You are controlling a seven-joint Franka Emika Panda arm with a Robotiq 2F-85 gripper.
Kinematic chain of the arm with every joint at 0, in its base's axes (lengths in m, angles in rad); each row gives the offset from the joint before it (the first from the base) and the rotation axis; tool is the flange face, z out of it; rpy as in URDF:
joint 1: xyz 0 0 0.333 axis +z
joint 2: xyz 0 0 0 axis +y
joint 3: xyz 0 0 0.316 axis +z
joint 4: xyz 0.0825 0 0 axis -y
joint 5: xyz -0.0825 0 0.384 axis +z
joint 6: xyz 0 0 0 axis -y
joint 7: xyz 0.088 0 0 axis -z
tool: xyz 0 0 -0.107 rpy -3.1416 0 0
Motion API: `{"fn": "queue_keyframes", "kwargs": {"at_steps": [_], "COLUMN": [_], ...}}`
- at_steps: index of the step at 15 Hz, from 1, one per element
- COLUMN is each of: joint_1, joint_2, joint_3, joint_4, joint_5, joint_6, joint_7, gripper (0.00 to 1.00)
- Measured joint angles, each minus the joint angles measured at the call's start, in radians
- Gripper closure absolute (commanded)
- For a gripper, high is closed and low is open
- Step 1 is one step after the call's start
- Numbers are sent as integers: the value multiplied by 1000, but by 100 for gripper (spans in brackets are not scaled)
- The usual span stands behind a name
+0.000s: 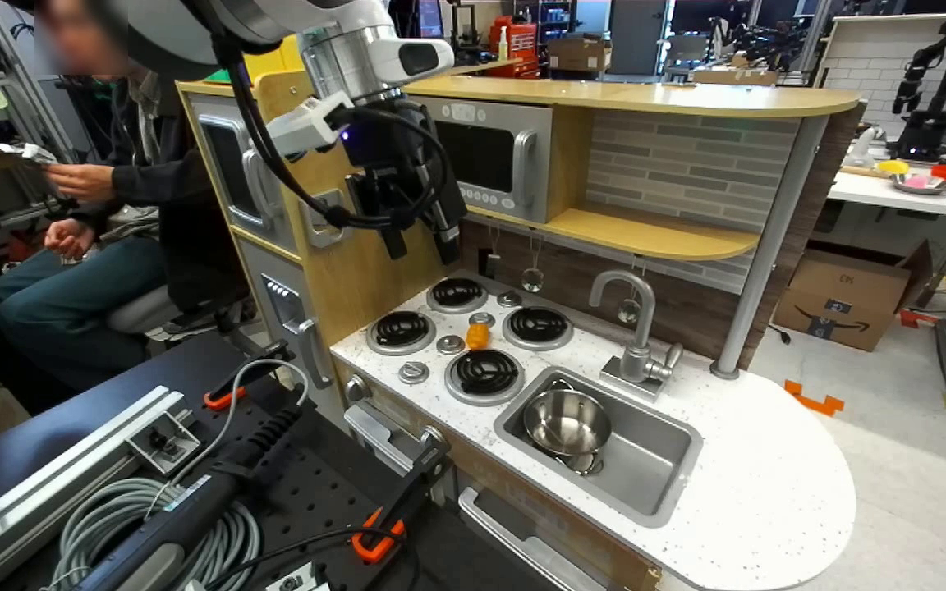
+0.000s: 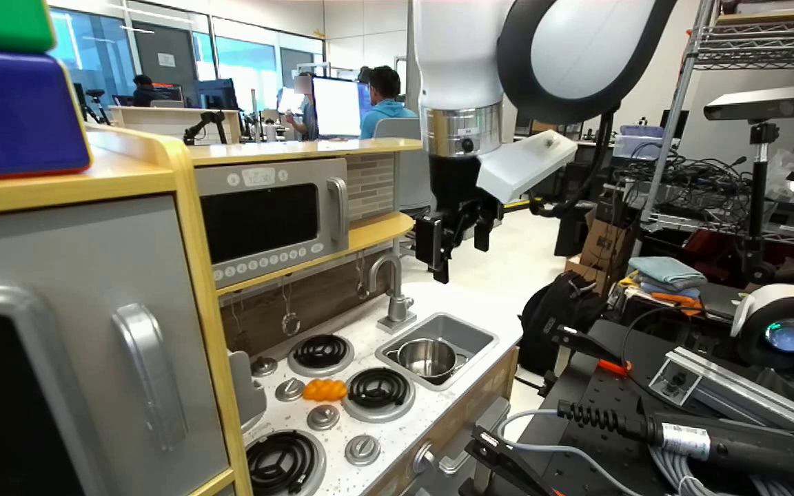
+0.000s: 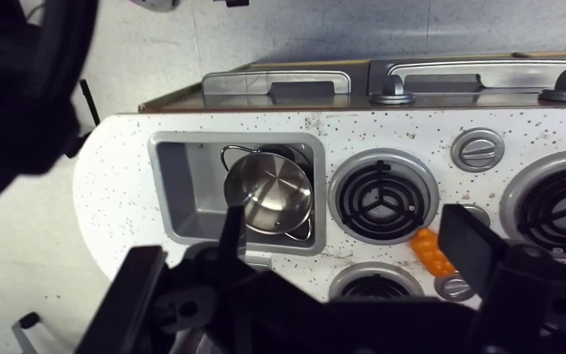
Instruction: Put the orange object on the stovetop inside the pot in the sink
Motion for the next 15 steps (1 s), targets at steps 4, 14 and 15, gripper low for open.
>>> {"fn": "queue_keyframes", "kwargs": {"at_steps": [4, 14, 15], "joint_1": [-37, -122, -121], "joint_2": [-28, -18, -13], "joint_3": [-79, 35, 27], "joint_4": [-90, -228, -223], "joint_5": [97, 372, 334], "joint_6": [237, 444, 444], "joint_7": [-299, -671, -629], "gripper": [0, 0, 0]}}
